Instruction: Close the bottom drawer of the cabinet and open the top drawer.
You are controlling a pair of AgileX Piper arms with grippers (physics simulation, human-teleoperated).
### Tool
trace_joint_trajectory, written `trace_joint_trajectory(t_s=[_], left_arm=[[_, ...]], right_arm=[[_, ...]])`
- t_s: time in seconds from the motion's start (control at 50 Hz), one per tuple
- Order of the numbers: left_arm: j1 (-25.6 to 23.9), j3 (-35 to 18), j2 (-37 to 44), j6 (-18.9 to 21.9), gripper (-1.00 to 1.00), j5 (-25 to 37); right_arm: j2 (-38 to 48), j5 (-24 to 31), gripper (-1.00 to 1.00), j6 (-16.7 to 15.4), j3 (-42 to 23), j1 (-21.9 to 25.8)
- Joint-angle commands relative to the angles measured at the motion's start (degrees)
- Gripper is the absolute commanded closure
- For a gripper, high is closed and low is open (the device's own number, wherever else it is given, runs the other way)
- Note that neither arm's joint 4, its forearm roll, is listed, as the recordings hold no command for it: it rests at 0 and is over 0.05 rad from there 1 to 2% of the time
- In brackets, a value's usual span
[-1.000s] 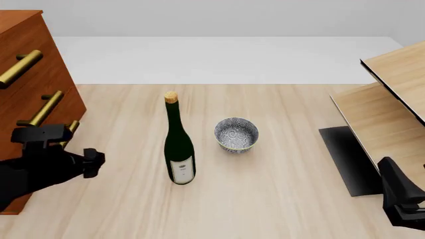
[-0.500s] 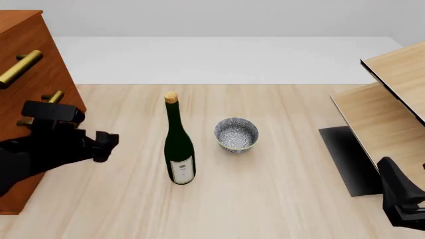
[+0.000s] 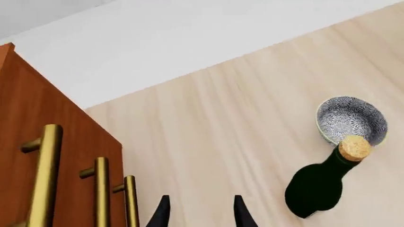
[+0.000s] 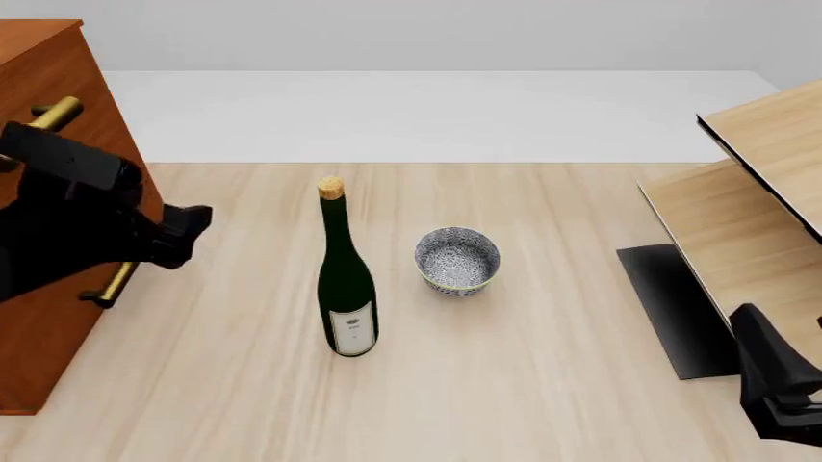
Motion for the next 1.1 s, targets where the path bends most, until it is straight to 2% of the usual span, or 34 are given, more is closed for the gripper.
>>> trace_joint_trajectory(t_s=[0.02,0.1,0.18,0.32,0.44,0.54,0.62,0.72,0.82,0.9,0.96,1.1], left_arm=[[0.81,-1.49,-2.34,8.20,-1.00,0.18],[0.85,-2.07,-2.88,11.51,-1.00,-0.18],[0.83,-2.84,-2.28,13.05,-1.00,-0.30],[1.81,-1.09,-3.94,23.51,-1.00,-3.28],[1.49,-0.95,-3.79,27.82,-1.00,-3.87],[1.38,-2.06,-3.21,28.38,-1.00,-3.14],[2.67,-0.05,-2.86,33.70,-1.00,-4.52],[3.24,-1.24,-3.36,34.03,-1.00,-3.28],[4.83,1.01,-3.68,39.05,-1.00,-4.37],[5.63,-0.03,-3.50,39.41,-1.00,-3.40],[6.49,1.30,-3.92,43.18,-1.00,-4.65],[7.42,2.00,-4.35,47.33,-1.00,-5.23]], right_arm=[[-0.10,0.12,-1.00,0.08,-0.01,0.04],[-0.05,0.09,-1.00,0.08,-0.05,-0.02],[-0.11,0.18,-1.00,0.13,-0.09,-0.06],[0.11,-0.05,-1.00,0.11,-0.08,-0.11],[0.01,0.03,-1.00,0.11,-0.09,-0.11],[0.20,-0.18,-1.00,0.13,-0.05,-0.15],[0.30,-0.29,-1.00,0.16,-0.04,-0.19],[0.32,-0.29,-1.00,0.19,-0.02,-0.17],[0.36,-0.32,-1.00,0.20,-0.04,-0.08],[0.44,-0.40,-1.00,0.24,-0.03,-0.11],[0.51,-0.47,-1.00,0.23,-0.01,0.02],[0.36,-0.32,-1.00,0.25,-0.02,0.00]])
